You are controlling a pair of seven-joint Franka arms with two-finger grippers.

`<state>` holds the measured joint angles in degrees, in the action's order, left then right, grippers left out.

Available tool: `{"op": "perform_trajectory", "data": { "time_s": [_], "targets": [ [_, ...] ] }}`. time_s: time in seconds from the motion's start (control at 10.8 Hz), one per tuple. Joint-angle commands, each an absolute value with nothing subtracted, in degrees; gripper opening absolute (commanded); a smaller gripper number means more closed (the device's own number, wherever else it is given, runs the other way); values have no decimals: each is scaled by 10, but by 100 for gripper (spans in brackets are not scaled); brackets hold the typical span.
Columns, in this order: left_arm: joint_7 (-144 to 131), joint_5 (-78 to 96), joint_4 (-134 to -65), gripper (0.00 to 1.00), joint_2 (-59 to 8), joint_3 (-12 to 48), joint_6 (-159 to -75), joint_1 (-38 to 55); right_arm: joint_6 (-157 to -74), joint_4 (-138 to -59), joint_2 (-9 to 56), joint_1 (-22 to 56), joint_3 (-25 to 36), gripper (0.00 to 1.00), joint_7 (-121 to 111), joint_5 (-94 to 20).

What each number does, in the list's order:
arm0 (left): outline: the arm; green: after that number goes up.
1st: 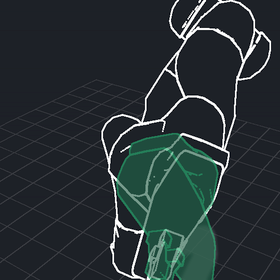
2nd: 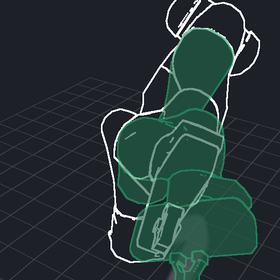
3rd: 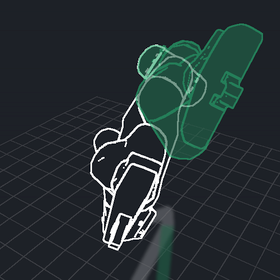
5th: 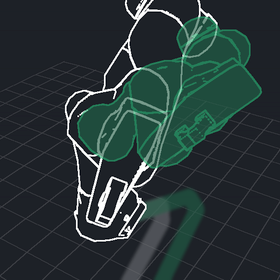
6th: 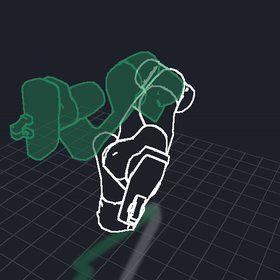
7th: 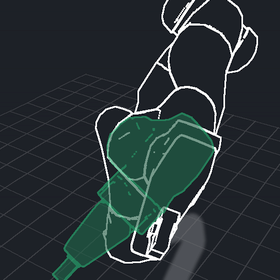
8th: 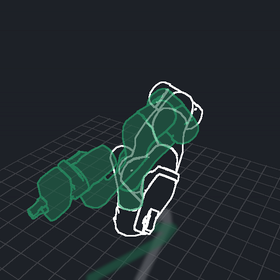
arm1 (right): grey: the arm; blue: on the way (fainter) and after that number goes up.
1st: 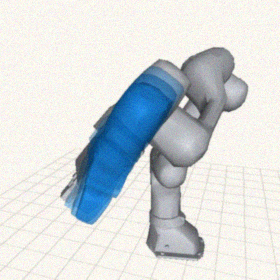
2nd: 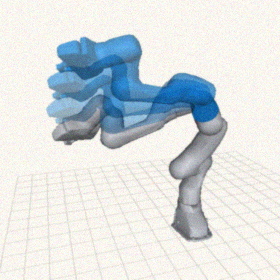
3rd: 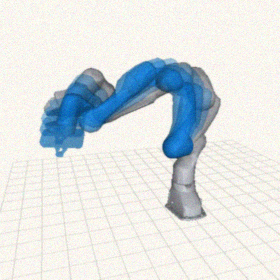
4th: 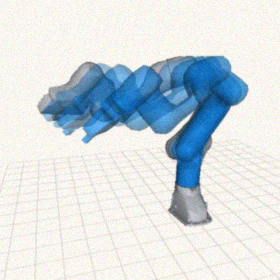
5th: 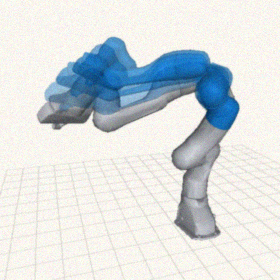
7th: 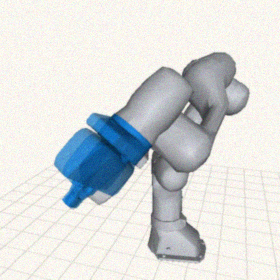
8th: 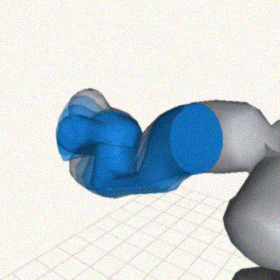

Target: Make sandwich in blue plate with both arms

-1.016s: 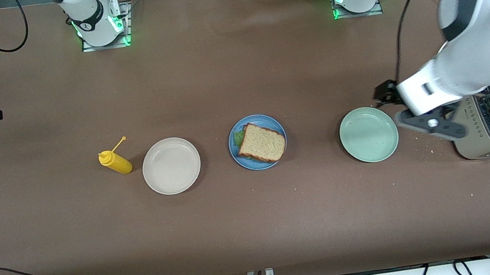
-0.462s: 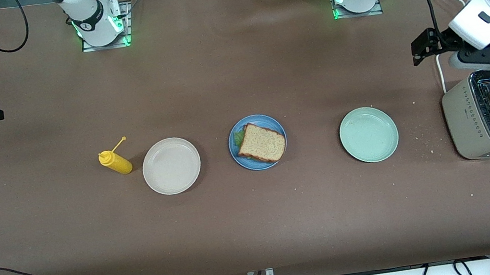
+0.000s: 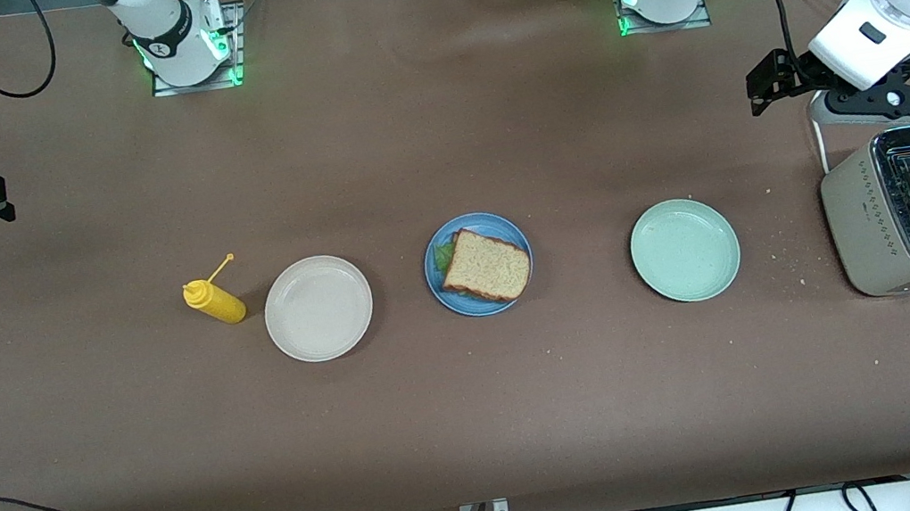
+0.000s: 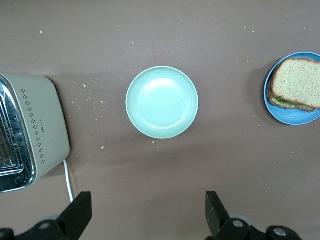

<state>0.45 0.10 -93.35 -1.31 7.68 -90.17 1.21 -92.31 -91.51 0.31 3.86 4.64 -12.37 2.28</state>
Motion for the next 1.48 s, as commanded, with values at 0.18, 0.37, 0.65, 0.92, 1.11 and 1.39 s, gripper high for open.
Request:
{"op": "perform_trajectory", "data": {
  "time_s": [0.18,0.37,0.65,0.92,1.11,1.39],
  "targets": [
    [-6,-14,-936,100,-11,77,-909,17,-911,-904,5,38,46,100,-124,32],
    [-5,-14,-936,100,-11,77,-909,14,-911,-904,5,38,46,100,-124,32],
    [-4,-14,-936,100,-11,77,-909,14,-911,-904,4,39,46,100,-124,32],
    [-4,-14,-936,100,-11,77,-909,14,-910,-892,4,39,43,100,-125,32],
    [-4,-14,-936,100,-11,77,-909,12,-908,-888,3,39,45,100,-127,31],
    [-4,-14,-936,100,-11,77,-909,12,-902,-877,3,39,44,100,-127,31]
  ]
}}
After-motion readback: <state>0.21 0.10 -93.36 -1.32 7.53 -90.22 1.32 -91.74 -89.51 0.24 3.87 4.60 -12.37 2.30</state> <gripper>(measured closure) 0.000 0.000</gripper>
